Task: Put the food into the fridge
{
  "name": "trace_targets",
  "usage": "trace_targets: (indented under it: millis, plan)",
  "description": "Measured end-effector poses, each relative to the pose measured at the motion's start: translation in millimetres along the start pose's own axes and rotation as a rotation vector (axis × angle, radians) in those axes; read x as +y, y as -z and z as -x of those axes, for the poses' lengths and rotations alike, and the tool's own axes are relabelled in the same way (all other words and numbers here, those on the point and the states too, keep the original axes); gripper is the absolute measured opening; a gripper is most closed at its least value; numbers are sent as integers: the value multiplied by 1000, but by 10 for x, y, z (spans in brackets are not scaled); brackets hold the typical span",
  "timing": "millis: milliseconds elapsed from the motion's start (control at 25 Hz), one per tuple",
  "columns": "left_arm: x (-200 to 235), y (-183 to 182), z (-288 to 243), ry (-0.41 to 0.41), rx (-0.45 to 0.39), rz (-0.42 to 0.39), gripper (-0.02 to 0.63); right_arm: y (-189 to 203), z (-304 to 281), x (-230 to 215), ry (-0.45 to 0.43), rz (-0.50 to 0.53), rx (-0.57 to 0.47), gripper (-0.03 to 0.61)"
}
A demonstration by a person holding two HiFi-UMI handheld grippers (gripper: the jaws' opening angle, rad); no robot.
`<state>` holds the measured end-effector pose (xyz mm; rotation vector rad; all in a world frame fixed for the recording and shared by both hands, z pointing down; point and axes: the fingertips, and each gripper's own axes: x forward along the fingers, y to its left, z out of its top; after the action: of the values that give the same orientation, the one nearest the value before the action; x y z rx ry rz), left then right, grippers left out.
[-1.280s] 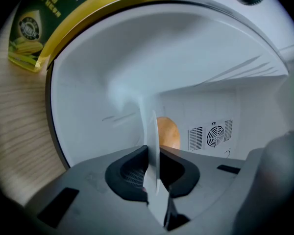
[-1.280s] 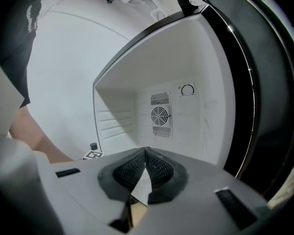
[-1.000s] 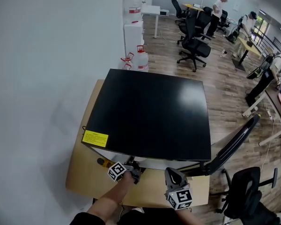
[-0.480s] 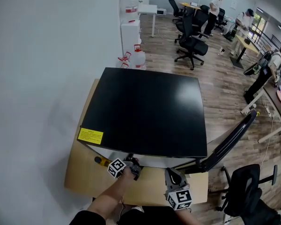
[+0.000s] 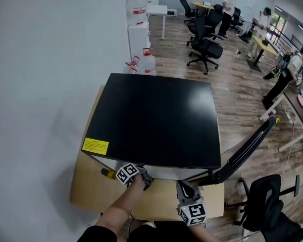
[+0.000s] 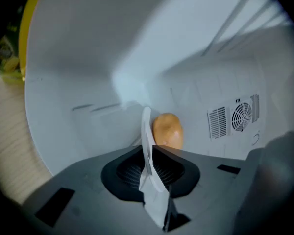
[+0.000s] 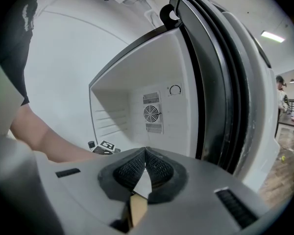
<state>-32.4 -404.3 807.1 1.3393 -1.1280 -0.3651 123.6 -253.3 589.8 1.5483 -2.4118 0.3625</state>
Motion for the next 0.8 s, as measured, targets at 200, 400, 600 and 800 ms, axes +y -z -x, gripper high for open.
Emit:
trace_targets:
  millis: [200, 400, 600, 800]
  plan:
    - [4, 22, -18, -129, 28, -218, 95, 8, 38, -17, 8, 5, -1, 60]
    - [-16, 75, -15, -212, 73, -437, 140, 17, 74, -20, 14, 6, 1, 60]
    - [-64, 143, 24, -278, 80, -584, 231, 21, 145, 2, 12, -42, -4, 60]
    - [-34, 170, 111, -330, 68, -648, 265, 8, 201, 18, 22, -49, -6, 60]
